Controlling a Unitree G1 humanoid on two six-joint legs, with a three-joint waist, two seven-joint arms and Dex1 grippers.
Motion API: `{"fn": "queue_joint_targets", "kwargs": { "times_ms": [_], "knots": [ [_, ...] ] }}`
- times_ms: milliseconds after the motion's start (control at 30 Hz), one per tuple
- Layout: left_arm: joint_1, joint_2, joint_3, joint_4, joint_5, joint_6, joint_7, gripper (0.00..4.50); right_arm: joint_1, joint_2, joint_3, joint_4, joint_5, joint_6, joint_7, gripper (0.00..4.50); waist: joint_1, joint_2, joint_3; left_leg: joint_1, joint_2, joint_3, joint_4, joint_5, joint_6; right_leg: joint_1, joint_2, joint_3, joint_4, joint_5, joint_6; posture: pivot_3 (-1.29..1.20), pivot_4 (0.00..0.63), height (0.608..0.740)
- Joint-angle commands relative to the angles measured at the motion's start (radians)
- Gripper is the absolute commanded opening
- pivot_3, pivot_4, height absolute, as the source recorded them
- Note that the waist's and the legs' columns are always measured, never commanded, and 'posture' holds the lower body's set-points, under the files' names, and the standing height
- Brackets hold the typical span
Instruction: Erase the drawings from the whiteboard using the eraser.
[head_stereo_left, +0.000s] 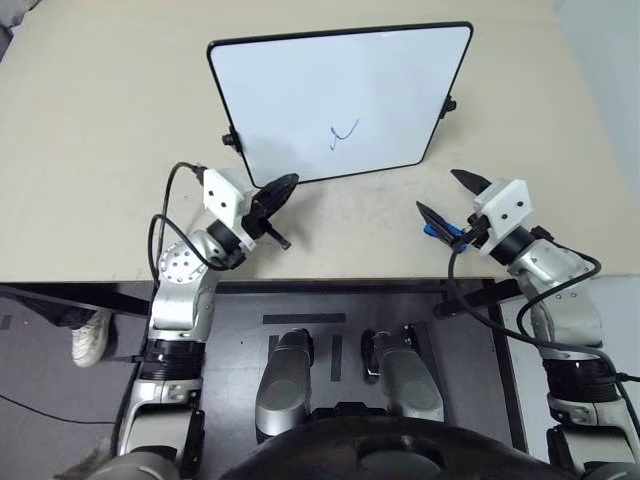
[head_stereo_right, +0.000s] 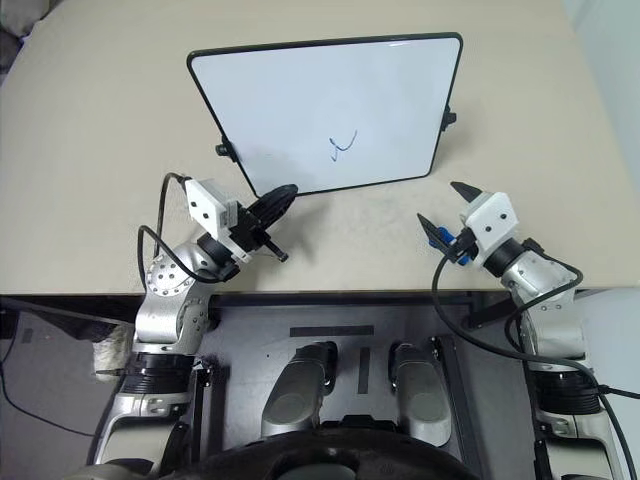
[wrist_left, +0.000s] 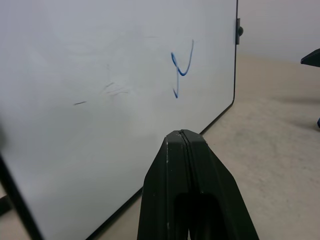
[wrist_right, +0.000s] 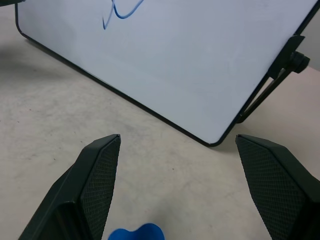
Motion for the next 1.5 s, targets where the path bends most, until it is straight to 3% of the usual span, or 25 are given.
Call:
{"fn": "queue_joint_targets", "kwargs": {
  "times_ms": [33, 367, 933, 1267, 1333, 1500],
  "knots": [
    [-0.02, 0.007, 0.01, -0.042, -0.01, 0.0, -0.006, 0.0, -0.003, 0.008, 0.006, -0.026, -0.008, -0.018, -0.011, 3.88, 0.0, 0.0, 0.0, 0.0, 0.0, 0.0, 0.0, 0.0, 0.0, 0.0, 0.0, 0.0, 0.0, 0.0, 0.0, 0.0, 0.15, 0.74],
    [-0.029, -0.001, -0.001, -0.038, -0.009, 0.0, -0.008, 0.0, 0.024, -0.007, 0.006, -0.065, 0.003, 0.001, 0.004, 3.88, 0.0, 0.0, 0.0, 0.0, 0.0, 0.0, 0.0, 0.0, 0.0, 0.0, 0.0, 0.0, 0.0, 0.0, -0.001, 0.0, 0.15, 0.74],
    [0.105, 0.01, 0.03, -0.184, -0.011, 0.026, 0.067, 0.0, -0.038, -0.066, 0.023, -0.041, 0.034, 0.048, 0.116, 3.88, 0.0, 0.0, 0.0, 0.0, 0.0, 0.0, 0.0, 0.0, 0.0, 0.0, 0.0, 0.0, 0.0, -0.002, 0.002, 0.0, 0.15, 0.74],
    [0.117, -0.01, 0.002, -0.17, -0.008, 0.024, 0.058, 0.0, 0.154, -0.222, -0.028, -0.269, 0.119, 0.275, 0.198, 3.88, 0.003, 0.0, 0.0, -0.001, -0.001, 0.001, 0.0, -0.002, -0.002, 0.0, 0.0, 0.0, 0.0, -0.004, 0.001, 0.0, 0.15, 0.74],
    [0.116, -0.018, -0.009, -0.164, -0.008, 0.024, 0.052, 0.0, 0.188, -0.244, -0.042, -0.284, 0.125, 0.296, 0.199, 3.88, 0.003, 0.0, 0.0, 0.0, -0.001, 0.001, 0.0, -0.002, -0.002, 0.001, 0.0, 0.0, -0.001, -0.01, 0.01, 0.0, 0.15, 0.74],
    [0.092, -0.035, -0.021, -0.139, -0.005, 0.021, 0.044, 0.0, 0.177, -0.238, -0.027, -0.234, 0.084, 0.294, 0.162, 3.88, 0.001, 0.0, 0.0, 0.001, -0.001, 0.0, 0.0, -0.002, -0.002, 0.001, 0.001, 0.0, 0.0, -0.009, 0.01, 0.0, 0.15, 0.74]
  ]
}}
